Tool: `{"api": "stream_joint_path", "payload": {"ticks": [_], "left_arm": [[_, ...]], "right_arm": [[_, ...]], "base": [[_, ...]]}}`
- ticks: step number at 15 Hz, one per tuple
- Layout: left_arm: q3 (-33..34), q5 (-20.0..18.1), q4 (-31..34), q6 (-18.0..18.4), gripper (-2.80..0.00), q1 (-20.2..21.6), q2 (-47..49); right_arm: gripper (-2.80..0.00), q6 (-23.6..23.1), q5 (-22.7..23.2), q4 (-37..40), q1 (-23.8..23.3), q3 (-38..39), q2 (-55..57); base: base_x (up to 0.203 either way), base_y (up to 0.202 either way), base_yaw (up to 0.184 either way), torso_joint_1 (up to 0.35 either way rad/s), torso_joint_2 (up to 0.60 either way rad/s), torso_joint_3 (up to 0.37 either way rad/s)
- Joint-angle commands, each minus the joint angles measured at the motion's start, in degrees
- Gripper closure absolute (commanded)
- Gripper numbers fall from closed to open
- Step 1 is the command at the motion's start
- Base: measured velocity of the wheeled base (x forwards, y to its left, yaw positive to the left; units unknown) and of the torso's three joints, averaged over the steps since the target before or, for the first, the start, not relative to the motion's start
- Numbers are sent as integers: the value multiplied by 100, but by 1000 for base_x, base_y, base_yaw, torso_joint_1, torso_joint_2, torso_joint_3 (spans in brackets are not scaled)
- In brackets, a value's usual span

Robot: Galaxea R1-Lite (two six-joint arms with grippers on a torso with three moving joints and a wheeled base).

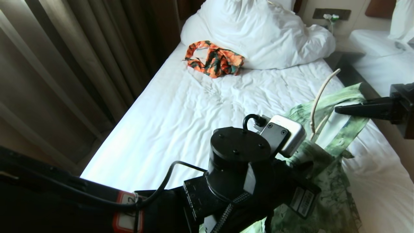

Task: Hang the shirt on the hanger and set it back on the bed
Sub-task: Hook the other side of the shirt onto the hanger

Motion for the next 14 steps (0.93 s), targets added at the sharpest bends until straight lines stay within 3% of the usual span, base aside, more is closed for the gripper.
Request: {"api": "stream_joint_path", "payload": {"ticks": [1,8,14], "left_arm": [[-209,5,-5,2,0,-72,59],[-815,17,-10,-7,0,-145,57],[-846,31,-1,2,0,-242,-255]], "right_arm": [[0,-9,28,74,27,-9,-268],[0,-16,28,480,224,-81,-920],[0,-18,28,794,225,-79,-1368]], "base": [[0,0,0,0,0,0],[0,0,0,0,0,0],[0,0,0,0,0,0]]}}
